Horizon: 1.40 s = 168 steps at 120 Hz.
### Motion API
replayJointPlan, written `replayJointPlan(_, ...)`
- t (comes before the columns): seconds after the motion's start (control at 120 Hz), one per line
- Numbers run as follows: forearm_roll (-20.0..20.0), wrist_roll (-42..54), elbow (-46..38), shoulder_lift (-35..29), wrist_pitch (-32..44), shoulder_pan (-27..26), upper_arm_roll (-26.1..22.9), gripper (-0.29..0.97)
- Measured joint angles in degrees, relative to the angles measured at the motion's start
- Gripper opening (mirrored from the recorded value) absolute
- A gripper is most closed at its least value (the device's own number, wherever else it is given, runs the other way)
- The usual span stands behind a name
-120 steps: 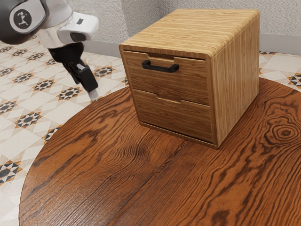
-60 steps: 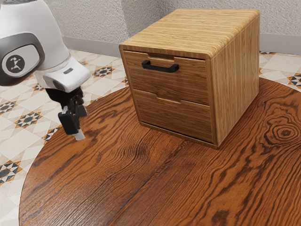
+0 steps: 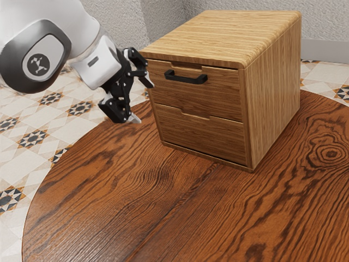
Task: Pull the drawer handle with one arm to open the drawer
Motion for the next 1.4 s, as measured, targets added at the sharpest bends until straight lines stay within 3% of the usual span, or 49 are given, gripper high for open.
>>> replayJointPlan(0.133, -0.2, 3.2, 3.2, 5.9, 6.0, 0.3, 0.5, 0.68)
replayJointPlan(0.517, -2.9, 9.2, 5.0, 11.6, 13.8, 4.0, 0.5, 0.68)
replayJointPlan(0.75, -5.1, 11.5, 8.8, 15.8, 15.4, 6.9, 0.4, 0.68)
replayJointPlan(0.95, -6.7, 12.7, 12.3, 19.6, 15.8, 5.6, 0.0, 0.68)
replayJointPlan(1.4, -8.8, 14.5, 12.1, 21.8, 16.1, 8.3, -0.1, 0.68)
